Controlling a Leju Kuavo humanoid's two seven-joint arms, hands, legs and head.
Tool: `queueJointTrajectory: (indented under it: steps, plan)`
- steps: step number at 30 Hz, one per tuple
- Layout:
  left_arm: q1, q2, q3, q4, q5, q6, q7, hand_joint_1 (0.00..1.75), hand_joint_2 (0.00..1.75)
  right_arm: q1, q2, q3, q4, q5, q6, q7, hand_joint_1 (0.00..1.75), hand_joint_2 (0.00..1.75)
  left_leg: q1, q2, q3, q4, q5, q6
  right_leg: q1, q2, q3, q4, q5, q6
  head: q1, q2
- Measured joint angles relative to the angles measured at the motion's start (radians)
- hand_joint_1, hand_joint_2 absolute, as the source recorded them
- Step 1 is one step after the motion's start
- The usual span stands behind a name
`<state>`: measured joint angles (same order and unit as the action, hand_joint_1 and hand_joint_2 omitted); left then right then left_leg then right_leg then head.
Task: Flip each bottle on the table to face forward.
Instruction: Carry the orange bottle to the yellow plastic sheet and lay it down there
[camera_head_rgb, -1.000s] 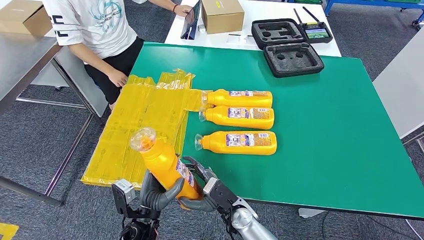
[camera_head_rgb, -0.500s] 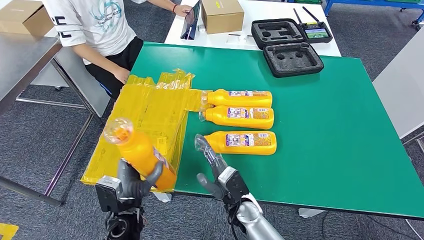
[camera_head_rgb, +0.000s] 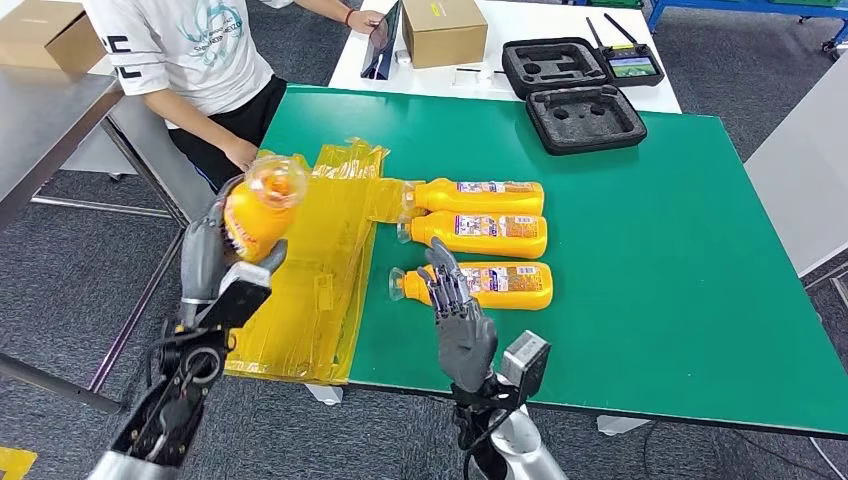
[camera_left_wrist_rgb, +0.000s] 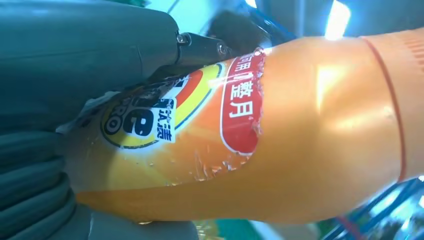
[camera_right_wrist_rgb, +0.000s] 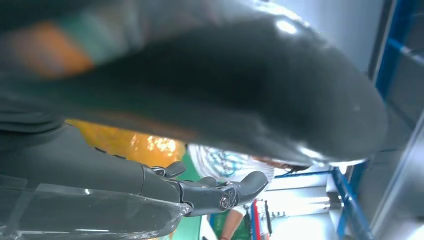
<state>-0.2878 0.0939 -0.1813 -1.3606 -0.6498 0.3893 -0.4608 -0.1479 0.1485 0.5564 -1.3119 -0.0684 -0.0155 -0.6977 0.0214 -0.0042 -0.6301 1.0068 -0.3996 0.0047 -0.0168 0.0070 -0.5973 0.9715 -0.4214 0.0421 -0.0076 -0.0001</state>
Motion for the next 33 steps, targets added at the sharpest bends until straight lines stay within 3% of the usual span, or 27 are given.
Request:
queueJointTrajectory:
  steps: [1,5,10,18,26,33]
  plan:
    - [-0.028,0.016,-0.012,0.034,-0.018,-0.015,0.006,1.75,1.75,0.005,0.001,-0.003,-0.011,-0.001,0.008,0.000,0.00,0.00,0.000,0.000,0.000,0.000,0.000,0.000,0.000,0.000,0.000,0.000,0.000,0.000,0.000,0.000]
    - [-0.135,0.070,-0.077,0.193,-0.066,-0.075,0.020,1.75,1.75,0.013,0.014,-0.012,-0.042,0.000,0.031,0.000,0.00,1.75,0.000,0.000,0.000,0.000,0.000,0.000,0.000,0.000,0.000,0.000,0.000,0.000,0.000,0.000]
    - [-0.273,0.098,-0.185,0.399,-0.085,-0.176,0.024,1.75,1.75,0.003,0.034,-0.017,-0.062,0.011,0.032,0.000,0.00,1.75,0.000,0.000,0.000,0.000,0.001,0.000,0.000,0.000,-0.001,0.000,0.000,0.000,0.000,0.000]
    - [-0.463,0.087,-0.344,0.645,-0.079,-0.353,0.044,1.75,1.75,-0.015,0.044,-0.015,-0.063,0.011,0.018,0.000,0.00,1.75,0.000,0.000,0.000,0.000,0.001,0.000,0.000,0.000,0.000,0.000,0.000,0.000,0.000,0.000]
    - [-0.559,0.071,-0.419,0.771,-0.063,-0.500,0.048,1.75,1.75,-0.011,0.039,-0.012,-0.055,0.003,0.020,0.000,0.00,1.75,0.000,0.000,-0.001,0.000,0.001,0.000,0.000,0.000,-0.001,0.000,0.000,0.000,0.000,0.000]
    - [-0.598,0.062,-0.484,0.828,-0.106,-0.511,0.055,1.75,1.75,-0.007,0.032,-0.008,-0.030,-0.006,0.045,0.000,0.00,1.75,0.000,0.000,-0.001,0.000,0.001,0.000,0.000,0.000,0.000,0.000,0.000,0.000,0.000,0.000]
